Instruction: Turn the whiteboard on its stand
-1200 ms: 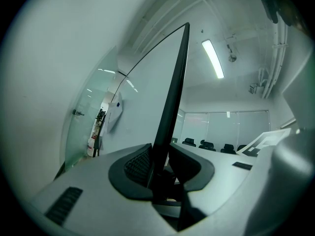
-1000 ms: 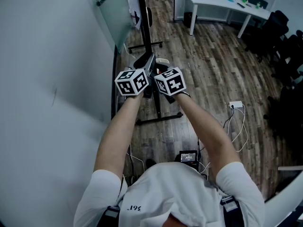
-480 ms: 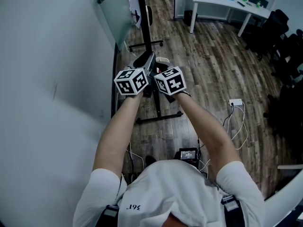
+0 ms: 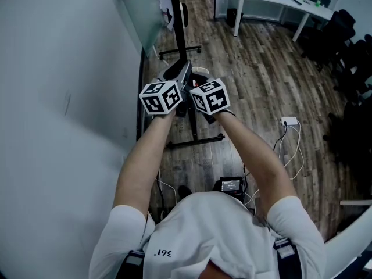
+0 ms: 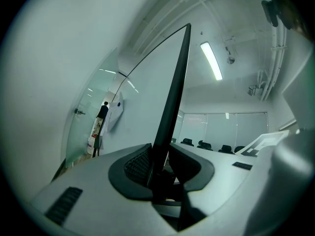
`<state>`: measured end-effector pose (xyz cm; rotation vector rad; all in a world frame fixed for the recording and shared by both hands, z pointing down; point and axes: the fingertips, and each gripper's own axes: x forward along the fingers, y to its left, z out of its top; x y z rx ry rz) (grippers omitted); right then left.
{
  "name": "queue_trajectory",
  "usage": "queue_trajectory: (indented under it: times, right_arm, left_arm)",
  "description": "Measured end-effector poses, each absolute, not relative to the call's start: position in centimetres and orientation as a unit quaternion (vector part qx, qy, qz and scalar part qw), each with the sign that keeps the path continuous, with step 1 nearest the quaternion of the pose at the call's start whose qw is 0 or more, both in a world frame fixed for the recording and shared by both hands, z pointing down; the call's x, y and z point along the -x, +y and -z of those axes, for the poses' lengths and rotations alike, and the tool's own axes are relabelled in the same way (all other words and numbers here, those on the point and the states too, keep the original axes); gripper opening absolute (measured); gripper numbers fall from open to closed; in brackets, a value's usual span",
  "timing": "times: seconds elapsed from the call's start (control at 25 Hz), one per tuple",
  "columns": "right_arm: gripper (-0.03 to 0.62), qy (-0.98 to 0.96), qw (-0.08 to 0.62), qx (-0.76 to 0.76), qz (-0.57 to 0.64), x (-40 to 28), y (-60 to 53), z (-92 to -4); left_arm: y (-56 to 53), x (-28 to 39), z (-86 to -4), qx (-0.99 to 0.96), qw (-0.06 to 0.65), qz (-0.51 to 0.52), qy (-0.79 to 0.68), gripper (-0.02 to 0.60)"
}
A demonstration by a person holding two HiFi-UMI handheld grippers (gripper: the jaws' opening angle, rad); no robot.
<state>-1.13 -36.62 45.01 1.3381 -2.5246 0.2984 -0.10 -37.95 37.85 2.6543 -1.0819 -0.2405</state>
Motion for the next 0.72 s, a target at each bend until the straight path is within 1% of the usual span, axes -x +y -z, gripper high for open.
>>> queue_trajectory:
  times: [0.72]
  right_arm:
    - [0.178,-0.875,0.126,-0.458,-0.096,1.9,-32.3,-45.2]
  left_arm:
    - [-33.6,0.9,-38.1,-0.917,0.132,0.088,-0.365,0.114]
